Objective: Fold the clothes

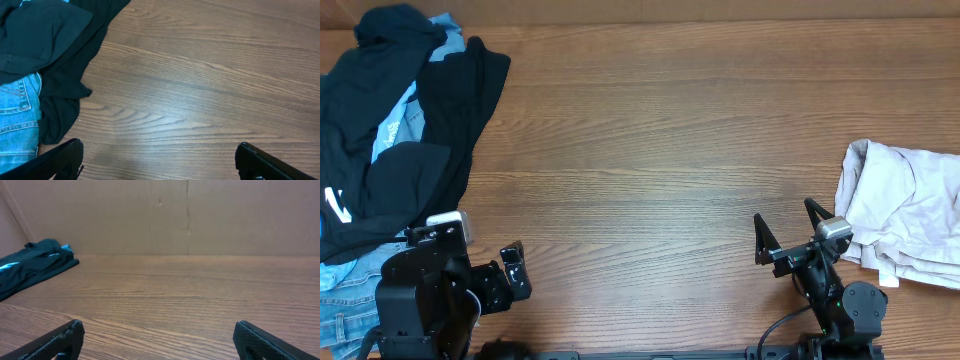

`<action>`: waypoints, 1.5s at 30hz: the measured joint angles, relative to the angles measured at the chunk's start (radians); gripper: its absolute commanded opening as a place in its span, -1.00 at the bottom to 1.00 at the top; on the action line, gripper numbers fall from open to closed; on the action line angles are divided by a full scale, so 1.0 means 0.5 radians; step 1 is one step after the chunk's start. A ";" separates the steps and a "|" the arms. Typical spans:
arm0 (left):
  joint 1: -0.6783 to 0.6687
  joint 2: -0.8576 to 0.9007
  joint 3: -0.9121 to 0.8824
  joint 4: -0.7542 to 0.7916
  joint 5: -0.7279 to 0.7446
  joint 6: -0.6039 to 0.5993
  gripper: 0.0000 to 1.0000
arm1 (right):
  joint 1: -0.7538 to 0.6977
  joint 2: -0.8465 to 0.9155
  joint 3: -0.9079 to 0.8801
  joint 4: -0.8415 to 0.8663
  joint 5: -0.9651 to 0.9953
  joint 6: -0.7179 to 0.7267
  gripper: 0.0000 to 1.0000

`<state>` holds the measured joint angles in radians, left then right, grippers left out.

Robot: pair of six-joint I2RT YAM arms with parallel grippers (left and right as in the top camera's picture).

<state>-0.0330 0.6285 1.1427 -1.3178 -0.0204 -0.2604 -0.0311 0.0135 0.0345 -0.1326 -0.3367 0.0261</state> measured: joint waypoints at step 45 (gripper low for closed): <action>0.000 -1.228 -2.268 2.480 0.041 0.001 1.00 | 0.000 -0.003 0.000 0.003 -0.001 0.000 1.00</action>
